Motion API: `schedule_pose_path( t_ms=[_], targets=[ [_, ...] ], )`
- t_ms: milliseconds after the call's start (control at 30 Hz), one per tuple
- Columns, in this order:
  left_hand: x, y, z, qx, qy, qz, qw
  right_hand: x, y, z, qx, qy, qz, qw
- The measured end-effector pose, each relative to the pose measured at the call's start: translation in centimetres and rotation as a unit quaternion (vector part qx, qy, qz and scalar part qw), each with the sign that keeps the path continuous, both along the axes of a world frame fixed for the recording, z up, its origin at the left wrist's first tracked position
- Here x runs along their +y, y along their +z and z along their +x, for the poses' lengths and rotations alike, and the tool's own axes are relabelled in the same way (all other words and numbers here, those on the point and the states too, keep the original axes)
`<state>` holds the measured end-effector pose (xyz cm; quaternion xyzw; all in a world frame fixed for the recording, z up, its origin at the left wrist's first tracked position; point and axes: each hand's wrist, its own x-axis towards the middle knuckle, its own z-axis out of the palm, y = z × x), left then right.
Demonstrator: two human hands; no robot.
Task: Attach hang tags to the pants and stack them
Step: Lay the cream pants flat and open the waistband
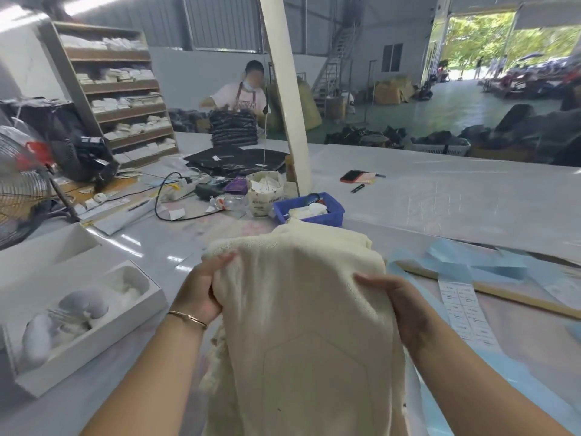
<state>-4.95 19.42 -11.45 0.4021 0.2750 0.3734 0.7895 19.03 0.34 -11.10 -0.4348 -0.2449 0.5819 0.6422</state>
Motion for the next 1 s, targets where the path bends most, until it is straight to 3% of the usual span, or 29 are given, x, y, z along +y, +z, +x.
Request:
schedule_pose_path(
  t_ms=[100,233,300,433,533,733,1000],
  targets=[
    [-1.9,3.6,-0.9,-0.010,0.026,0.068,0.997,-1.5,1.1,0.5,-0.018,-0.017,0.042,0.999],
    [-5.4,9.9,-2.5,-0.070,-0.021,0.189,0.979,-5.1,2.5,-0.3,0.114,0.039,0.141,0.983],
    [-7.8,12.1,-2.8,-0.066,-0.057,0.226,0.970,-6.9,3.4,-1.3,0.116,0.036,0.133,0.984],
    [-13.0,14.9,-2.7,-0.017,-0.023,0.277,0.961,-11.3,6.1,-2.3,0.051,-0.011,0.153,0.987],
    [-17.0,16.6,-3.0,-0.011,0.004,0.326,0.945,-15.6,8.3,-1.9,-0.035,-0.080,0.188,0.978],
    [-26.9,21.9,-2.9,-0.010,0.053,0.415,0.908,-26.7,13.2,-1.3,-0.137,-0.120,0.242,0.953],
    [-43.3,27.6,-1.3,-0.013,0.100,0.504,0.858,-45.8,19.6,-0.9,-0.294,-0.216,0.309,0.878]
  ],
)
